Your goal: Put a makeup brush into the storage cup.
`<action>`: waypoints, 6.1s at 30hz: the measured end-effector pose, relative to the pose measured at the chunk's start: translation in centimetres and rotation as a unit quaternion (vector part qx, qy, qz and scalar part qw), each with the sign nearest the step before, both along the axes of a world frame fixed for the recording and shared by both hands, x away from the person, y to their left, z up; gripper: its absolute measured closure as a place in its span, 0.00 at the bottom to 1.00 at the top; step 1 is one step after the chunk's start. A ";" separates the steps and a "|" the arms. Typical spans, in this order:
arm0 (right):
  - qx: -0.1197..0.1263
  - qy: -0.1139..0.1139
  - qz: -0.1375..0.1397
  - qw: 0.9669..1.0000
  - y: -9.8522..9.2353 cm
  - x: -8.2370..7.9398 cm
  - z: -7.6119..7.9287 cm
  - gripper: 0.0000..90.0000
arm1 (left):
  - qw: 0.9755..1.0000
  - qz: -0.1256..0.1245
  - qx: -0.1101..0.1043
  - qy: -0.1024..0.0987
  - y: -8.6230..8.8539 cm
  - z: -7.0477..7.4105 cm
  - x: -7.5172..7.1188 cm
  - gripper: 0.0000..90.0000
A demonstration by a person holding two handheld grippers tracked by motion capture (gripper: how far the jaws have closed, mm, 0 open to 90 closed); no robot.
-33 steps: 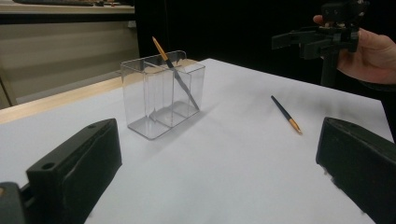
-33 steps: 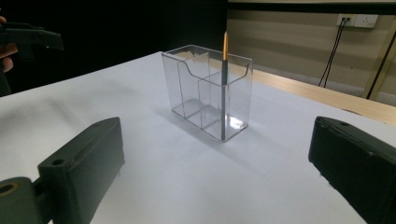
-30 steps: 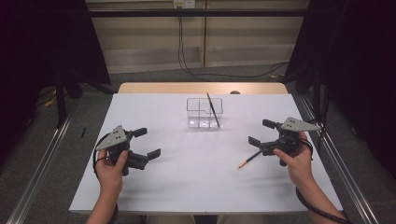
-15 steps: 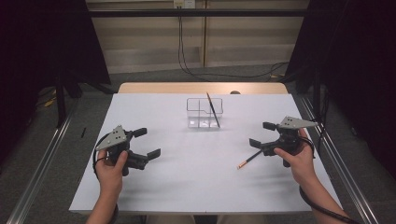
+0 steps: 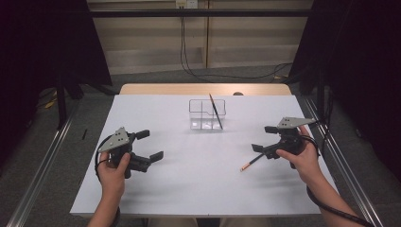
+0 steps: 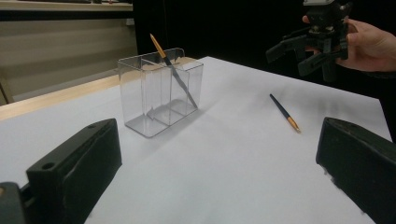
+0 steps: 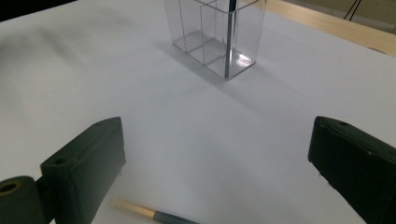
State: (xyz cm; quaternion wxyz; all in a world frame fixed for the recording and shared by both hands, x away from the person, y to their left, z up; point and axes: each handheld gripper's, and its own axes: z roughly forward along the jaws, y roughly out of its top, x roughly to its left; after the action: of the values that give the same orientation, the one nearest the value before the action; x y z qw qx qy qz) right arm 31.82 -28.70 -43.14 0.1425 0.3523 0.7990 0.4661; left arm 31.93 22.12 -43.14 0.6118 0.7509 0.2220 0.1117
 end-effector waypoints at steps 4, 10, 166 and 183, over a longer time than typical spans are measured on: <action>-0.020 0.018 0.008 1.000 0.2 0.3 0.0 0.04 | 1.000 0.000 -0.001 0.001 0.0 0.0 0.0 0.00; -0.055 0.044 0.023 0.997 0.4 0.9 -0.1 0.04 | 1.000 0.001 -0.002 0.002 0.0 0.0 0.0 0.00; -0.353 0.197 0.209 0.890 7.2 2.1 -1.7 0.94 | 1.000 0.006 0.008 0.005 0.1 -0.1 0.2 0.00; -0.313 0.202 0.185 0.910 6.5 2.1 -1.5 0.94 | 1.000 0.008 0.006 0.006 0.2 -0.1 0.1 0.00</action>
State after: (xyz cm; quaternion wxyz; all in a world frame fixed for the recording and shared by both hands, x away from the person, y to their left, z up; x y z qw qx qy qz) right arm 33.95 -22.17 -44.60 -0.0073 0.2224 0.9663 0.1294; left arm 32.04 22.32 -43.24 0.6051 0.7535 0.2309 0.1133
